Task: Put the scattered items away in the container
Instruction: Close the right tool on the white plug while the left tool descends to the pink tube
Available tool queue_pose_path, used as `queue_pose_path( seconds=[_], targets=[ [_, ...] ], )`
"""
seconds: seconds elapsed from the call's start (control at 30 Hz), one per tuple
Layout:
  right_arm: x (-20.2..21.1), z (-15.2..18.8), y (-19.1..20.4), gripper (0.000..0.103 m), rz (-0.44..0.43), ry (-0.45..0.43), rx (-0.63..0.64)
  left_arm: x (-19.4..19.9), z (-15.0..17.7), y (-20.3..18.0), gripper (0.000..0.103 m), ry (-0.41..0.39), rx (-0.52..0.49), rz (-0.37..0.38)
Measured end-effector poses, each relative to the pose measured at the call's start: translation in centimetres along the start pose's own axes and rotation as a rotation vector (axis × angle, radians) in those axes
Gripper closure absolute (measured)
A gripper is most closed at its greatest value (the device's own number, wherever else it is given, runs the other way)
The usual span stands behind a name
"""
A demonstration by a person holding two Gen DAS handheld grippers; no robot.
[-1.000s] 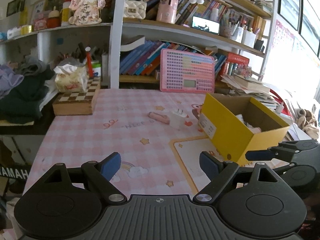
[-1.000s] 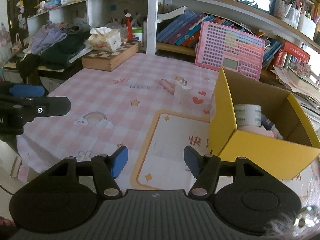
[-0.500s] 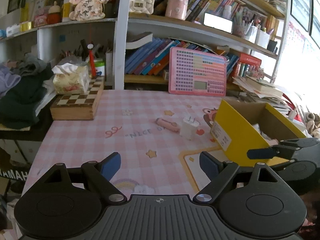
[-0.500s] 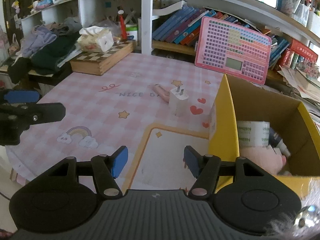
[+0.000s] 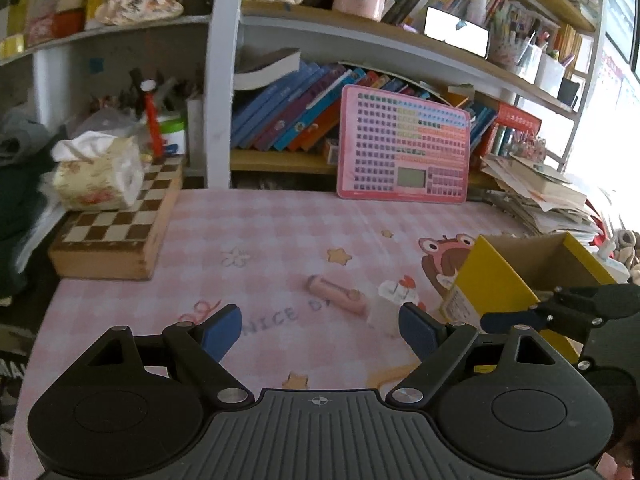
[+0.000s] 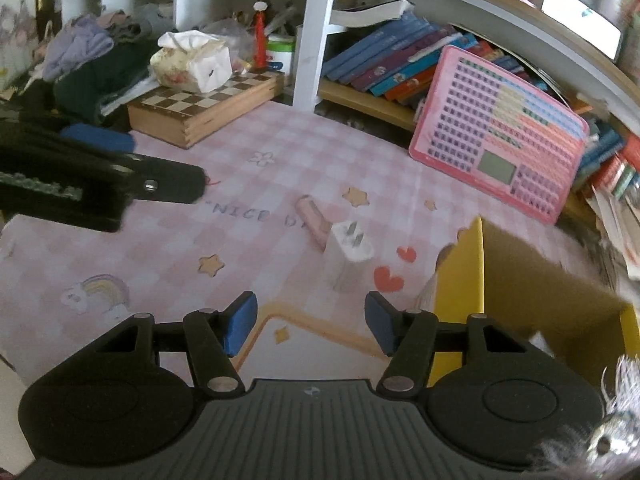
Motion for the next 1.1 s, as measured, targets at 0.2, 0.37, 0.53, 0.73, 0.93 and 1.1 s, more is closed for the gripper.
queue_pose_path(
  seconds=[0.2,0.37,0.53,0.73,0.93,1.1],
  targets=[
    [-3.2,-1.9,-1.3,0.046,-0.020,0.036,0.065,-4.2,-1.1,0.0,0.015,0.037,-0.004,0.010],
    [-5.6,-2.7,-2.0,0.046,-0.037,0.072,0.133,-7.6,-1.6,0.6,0.017,0.071,-0.003,-0.003],
    [-7.4,-3.0,-2.4,0.046,-0.059,0.112,0.168,-10.9,-1.9,1.0,0.018,0.105,0.020,0.000],
    [-9.0,-2.9,-2.6,0.050,-0.087,0.163,0.190,-14.5,-1.8,0.1,0.028,0.167,0.024,0.029],
    [-10.1,-2.8,-1.8,0.051,-0.101,0.211,0.269,-18.0,-1.3,-0.9,0.034,0.243,0.033,0.036],
    [-10.5,-2.6,-1.5,0.055,-0.119,0.237,0.319,-19.0,-0.6,-1.2,0.047,0.287,0.014,0.078]
  ],
)
Point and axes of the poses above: each gripper's, at about its wrist camera, not at the fingertips, and x roughly against the way its jaws point, y to its left, z to its underside, the point moved 6 cm from there along -x, roughly the way its jaws point, and after that the axes turned 2 degrees about -y, right-handed, at the moved point
